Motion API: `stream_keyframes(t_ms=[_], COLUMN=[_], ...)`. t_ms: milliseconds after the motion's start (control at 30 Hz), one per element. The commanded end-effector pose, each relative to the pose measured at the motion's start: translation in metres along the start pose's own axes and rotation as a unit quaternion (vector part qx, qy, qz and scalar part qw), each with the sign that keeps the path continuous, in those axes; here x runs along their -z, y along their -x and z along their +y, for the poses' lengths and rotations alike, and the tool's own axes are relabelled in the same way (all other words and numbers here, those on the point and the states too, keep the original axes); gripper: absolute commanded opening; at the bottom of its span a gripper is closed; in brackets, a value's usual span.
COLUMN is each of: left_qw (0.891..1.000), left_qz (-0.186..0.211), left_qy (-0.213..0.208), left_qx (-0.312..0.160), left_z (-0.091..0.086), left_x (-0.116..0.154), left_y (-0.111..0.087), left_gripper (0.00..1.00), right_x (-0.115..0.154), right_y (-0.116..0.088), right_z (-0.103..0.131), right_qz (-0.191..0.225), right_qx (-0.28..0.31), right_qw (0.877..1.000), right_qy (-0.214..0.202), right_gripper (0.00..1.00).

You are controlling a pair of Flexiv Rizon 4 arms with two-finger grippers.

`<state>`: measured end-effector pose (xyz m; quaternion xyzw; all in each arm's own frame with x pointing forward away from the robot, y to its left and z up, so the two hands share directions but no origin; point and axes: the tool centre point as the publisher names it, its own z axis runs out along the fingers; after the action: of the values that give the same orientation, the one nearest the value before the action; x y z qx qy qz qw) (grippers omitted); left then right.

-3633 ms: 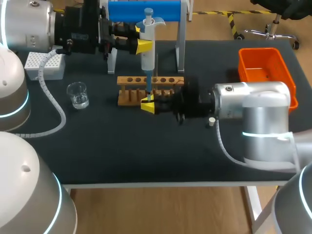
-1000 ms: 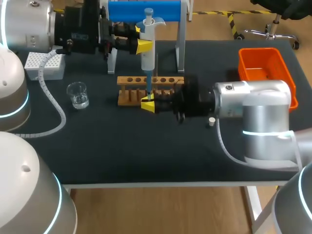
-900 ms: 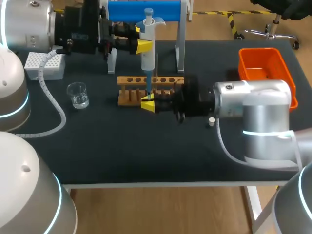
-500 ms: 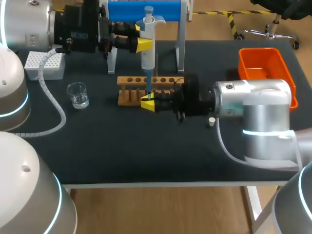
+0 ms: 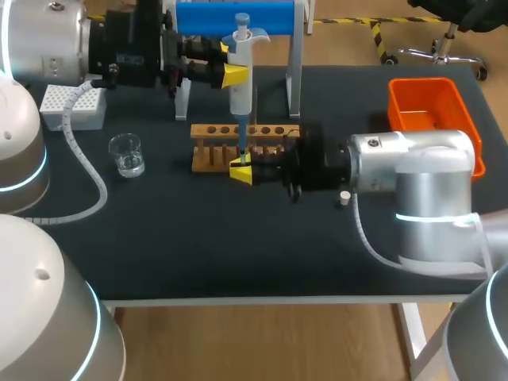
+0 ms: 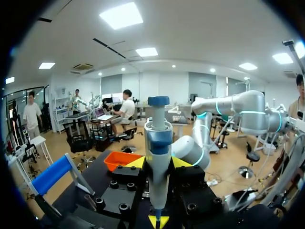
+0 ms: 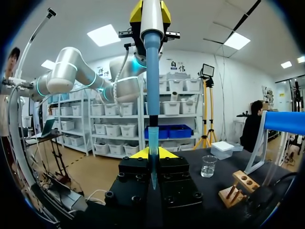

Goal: Invert the test tube, pick up the pipette, mount the tip to pipette, aspirate from beaker and dispense into the tube, eject the tip, return the pipette, and cap with the stopper.

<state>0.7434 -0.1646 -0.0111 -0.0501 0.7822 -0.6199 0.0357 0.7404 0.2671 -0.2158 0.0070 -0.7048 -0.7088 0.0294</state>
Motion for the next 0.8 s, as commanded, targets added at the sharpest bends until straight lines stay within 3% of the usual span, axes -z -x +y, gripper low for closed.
stream_keyframes(t_ms=[33,800], left_qw=[1.000,1.000], left_qz=[0.000,0.000], left_qy=[-0.001,-0.001], left_qx=[0.000,0.000], left_z=[0.000,0.000], left_x=[0.000,0.000], left_y=[0.000,0.000], left_gripper=[0.00,0.00], right_x=[0.001,0.001], right_y=[0.000,-0.003], right_z=[0.001,0.015], right_qz=[0.001,-0.004], right_qx=[0.002,0.007], right_qw=[1.000,1.000], right_qy=[0.000,0.020], right_gripper=[0.00,0.00])
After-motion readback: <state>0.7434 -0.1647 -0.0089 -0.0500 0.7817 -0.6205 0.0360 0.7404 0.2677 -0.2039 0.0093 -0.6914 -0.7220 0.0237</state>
